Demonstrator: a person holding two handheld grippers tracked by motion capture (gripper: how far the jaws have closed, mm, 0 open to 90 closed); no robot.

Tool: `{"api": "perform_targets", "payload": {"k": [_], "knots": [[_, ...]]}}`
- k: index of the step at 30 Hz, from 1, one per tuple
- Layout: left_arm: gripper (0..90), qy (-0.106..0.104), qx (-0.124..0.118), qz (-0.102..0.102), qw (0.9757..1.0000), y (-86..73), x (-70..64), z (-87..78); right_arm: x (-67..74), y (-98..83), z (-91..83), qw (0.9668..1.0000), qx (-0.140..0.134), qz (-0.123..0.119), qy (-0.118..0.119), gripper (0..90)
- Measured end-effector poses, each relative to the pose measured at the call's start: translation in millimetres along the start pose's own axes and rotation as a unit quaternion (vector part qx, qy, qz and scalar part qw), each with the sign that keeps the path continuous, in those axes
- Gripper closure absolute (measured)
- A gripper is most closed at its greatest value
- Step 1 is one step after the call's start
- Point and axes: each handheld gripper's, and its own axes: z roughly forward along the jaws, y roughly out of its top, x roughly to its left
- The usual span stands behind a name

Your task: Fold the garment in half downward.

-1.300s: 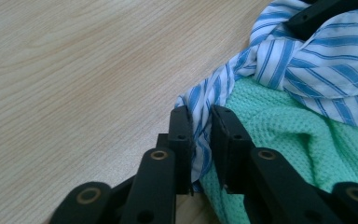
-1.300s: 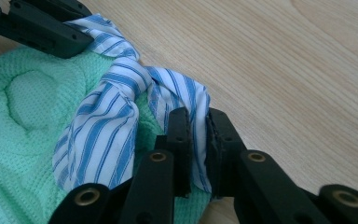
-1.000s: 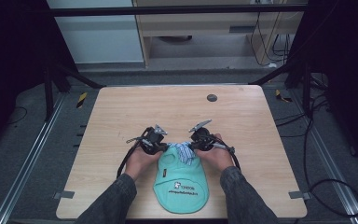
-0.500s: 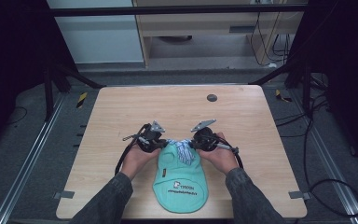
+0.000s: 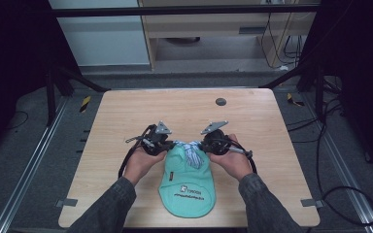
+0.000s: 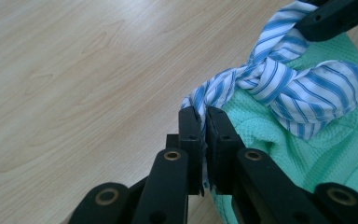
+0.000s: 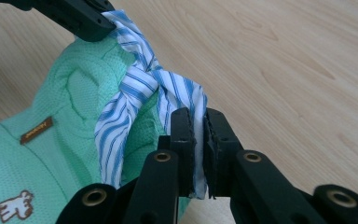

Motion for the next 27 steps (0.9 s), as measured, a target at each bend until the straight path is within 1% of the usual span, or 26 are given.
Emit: {"api": "perform_targets", "payload": {"k": [10, 12, 13, 23, 27], "knots": [[85.8, 0.002, -0.003, 0.007, 1.0, 8.4, 0.5, -6.8, 1.5, 9.3, -9.4, 1.0, 0.003, -0.007, -0.005, 83.0], [85.8, 0.003, -0.004, 0.009, 0.9999, 9.9, 0.7, -7.5, 1.0, 10.7, -10.5, 0.9999, 0.002, -0.012, -0.007, 83.0], [85.8, 0.003, -0.002, 0.011, 0.9999, 10.6, 1.0, -8.3, 1.1, 11.2, -11.1, 0.9999, 0.004, -0.01, -0.008, 83.0], [85.8, 0.002, -0.003, 0.016, 0.9999, 12.5, -0.4, -9.6, -0.7, 11.8, -9.6, 0.9996, 0.014, -0.021, -0.013, 83.0], [85.7, 0.001, -0.002, 0.014, 0.9999, 12.3, 0.8, -10.4, -0.4, 13.5, -10.1, 0.9996, 0.011, -0.021, -0.015, 83.0]]}}
